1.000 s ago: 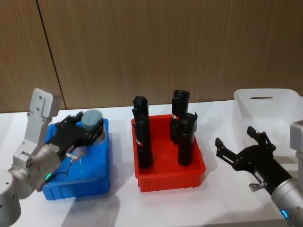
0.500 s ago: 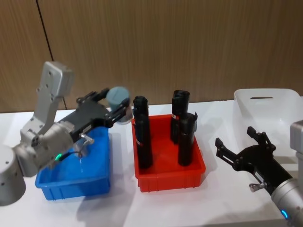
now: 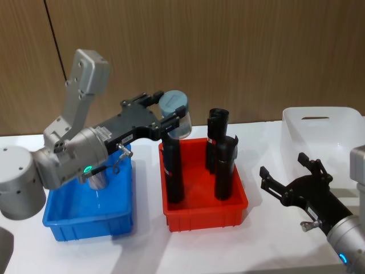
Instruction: Pick the cotton swabs from the blue box and place them into the white box.
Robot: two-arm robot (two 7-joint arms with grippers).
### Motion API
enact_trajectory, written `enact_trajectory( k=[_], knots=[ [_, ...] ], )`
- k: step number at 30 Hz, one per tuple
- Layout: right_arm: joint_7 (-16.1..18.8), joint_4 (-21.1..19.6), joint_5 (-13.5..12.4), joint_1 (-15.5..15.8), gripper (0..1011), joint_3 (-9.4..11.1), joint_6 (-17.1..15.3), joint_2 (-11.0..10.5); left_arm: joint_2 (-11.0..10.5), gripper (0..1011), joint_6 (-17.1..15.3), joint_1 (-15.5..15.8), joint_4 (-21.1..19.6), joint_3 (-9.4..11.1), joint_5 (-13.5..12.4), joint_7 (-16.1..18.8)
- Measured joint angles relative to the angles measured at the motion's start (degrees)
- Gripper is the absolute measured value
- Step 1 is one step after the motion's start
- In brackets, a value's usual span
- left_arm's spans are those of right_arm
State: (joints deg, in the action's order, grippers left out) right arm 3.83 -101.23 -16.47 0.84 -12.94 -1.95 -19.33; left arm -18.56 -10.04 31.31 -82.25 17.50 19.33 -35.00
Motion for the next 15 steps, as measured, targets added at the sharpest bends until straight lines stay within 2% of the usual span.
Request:
enact_trajectory(
  k=[15],
  knots=[
    [0.0,0.0,0.0,0.0,1002,0.0,0.0,0.0,2.01,643,-3.97,4.41,5.0,0.71,0.87,-4.54]
  ],
)
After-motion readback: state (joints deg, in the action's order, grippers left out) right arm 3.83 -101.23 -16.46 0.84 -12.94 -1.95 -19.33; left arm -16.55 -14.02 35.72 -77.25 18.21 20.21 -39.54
